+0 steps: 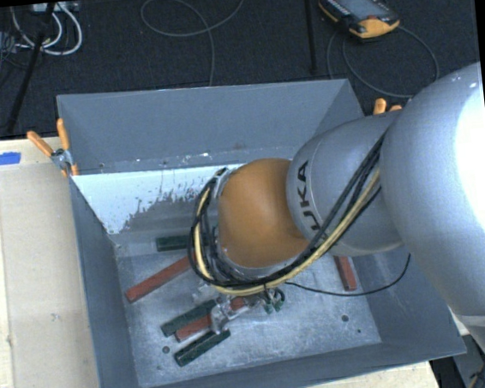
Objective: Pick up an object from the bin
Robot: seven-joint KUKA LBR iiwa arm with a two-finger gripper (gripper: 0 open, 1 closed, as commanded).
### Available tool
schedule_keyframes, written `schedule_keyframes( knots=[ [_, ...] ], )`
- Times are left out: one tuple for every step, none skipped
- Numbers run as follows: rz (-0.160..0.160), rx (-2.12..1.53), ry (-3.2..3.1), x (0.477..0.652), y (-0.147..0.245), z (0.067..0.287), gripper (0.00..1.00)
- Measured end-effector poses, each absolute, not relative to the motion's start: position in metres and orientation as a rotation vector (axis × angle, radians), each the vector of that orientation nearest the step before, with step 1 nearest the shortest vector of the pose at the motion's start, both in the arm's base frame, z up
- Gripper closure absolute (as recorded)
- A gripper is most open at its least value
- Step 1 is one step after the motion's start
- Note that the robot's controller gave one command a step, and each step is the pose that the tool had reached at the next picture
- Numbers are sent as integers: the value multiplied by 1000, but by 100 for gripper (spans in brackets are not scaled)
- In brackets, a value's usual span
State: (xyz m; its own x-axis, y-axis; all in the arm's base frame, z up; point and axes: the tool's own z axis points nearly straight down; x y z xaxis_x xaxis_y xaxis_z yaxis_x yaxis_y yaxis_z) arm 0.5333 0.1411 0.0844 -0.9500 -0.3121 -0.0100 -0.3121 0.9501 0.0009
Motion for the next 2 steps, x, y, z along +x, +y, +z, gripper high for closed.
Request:
schedule_keyframes(
  knots=[
    [4, -495, 3093, 533, 141, 84, 100],
    [4, -494, 3094, 534, 141, 85, 100]
  ],
)
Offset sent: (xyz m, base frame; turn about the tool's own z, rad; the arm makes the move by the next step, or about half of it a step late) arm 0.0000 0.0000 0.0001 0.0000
